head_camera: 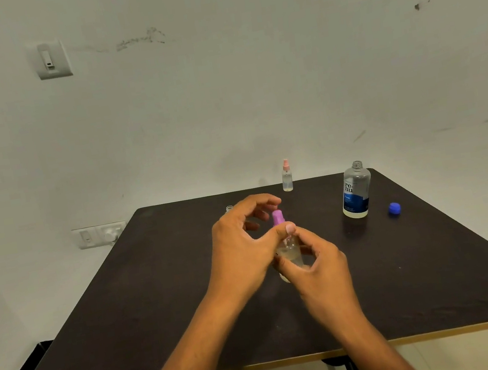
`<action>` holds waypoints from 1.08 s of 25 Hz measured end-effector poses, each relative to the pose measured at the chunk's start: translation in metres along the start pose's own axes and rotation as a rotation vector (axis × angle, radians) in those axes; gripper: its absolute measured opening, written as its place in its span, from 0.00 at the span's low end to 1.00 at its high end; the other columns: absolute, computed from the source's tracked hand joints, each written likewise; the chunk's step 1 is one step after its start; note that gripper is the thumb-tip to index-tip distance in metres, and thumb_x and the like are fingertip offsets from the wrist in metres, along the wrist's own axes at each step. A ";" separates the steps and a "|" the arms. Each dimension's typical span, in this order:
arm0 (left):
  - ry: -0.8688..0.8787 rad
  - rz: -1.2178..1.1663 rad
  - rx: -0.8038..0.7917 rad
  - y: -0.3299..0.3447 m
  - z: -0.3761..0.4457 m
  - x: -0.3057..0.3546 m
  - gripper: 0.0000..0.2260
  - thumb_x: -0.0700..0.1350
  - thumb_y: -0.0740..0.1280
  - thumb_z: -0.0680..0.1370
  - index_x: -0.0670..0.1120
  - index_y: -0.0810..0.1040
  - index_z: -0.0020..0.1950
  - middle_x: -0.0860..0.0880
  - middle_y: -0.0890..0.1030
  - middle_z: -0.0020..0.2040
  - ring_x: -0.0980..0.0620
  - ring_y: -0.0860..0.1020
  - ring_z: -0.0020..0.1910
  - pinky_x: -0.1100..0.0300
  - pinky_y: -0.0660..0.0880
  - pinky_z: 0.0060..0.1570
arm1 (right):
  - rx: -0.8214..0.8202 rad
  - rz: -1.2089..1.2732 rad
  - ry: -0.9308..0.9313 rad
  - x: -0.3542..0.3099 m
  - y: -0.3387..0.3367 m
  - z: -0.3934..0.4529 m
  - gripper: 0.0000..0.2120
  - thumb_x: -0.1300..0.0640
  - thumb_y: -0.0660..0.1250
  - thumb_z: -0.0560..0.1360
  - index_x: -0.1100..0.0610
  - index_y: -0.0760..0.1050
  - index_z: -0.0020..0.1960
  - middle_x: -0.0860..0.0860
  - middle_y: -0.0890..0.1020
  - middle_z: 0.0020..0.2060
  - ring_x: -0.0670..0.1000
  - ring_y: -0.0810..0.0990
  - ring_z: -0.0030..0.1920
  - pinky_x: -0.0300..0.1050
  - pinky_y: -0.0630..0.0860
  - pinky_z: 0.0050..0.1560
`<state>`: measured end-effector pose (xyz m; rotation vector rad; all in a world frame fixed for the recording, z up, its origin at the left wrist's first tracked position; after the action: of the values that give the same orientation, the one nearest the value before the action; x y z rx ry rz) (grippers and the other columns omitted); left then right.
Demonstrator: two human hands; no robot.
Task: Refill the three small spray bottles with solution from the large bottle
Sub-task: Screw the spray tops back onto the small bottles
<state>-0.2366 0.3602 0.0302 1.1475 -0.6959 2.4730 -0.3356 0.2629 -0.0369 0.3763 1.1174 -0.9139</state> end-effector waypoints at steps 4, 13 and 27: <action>-0.075 0.019 -0.020 0.002 0.011 0.006 0.10 0.43 0.81 0.70 0.52 0.85 0.48 0.55 0.85 0.41 0.58 0.83 0.43 0.69 0.79 0.42 | -0.010 0.001 0.006 -0.002 0.002 0.003 0.20 0.55 0.76 0.74 0.45 0.79 0.64 0.40 0.85 0.51 0.38 0.81 0.54 0.29 0.77 0.50; -0.139 -0.087 -0.257 -0.001 0.026 0.015 0.15 0.40 0.77 0.75 0.54 0.84 0.59 0.54 0.86 0.50 0.60 0.84 0.51 0.66 0.80 0.52 | 0.013 0.019 0.023 -0.005 -0.004 0.003 0.20 0.54 0.78 0.73 0.37 0.78 0.60 0.36 0.84 0.50 0.34 0.79 0.54 0.28 0.76 0.46; -0.082 0.022 -0.211 0.002 0.028 0.016 0.21 0.45 0.81 0.70 0.55 0.83 0.62 0.52 0.85 0.44 0.58 0.83 0.44 0.68 0.79 0.46 | -0.015 -0.003 -0.001 -0.010 -0.001 0.004 0.22 0.52 0.76 0.74 0.41 0.78 0.65 0.38 0.84 0.53 0.35 0.80 0.55 0.30 0.78 0.52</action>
<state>-0.2303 0.3449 0.0575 1.1710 -0.9719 2.3140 -0.3355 0.2639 -0.0265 0.3621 1.1241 -0.9078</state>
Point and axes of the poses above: each hand's wrist, its own z-axis towards the middle knuckle, its own y-axis out of the palm, x = y × z, the point moved 7 cm from there along z, towards the middle knuckle
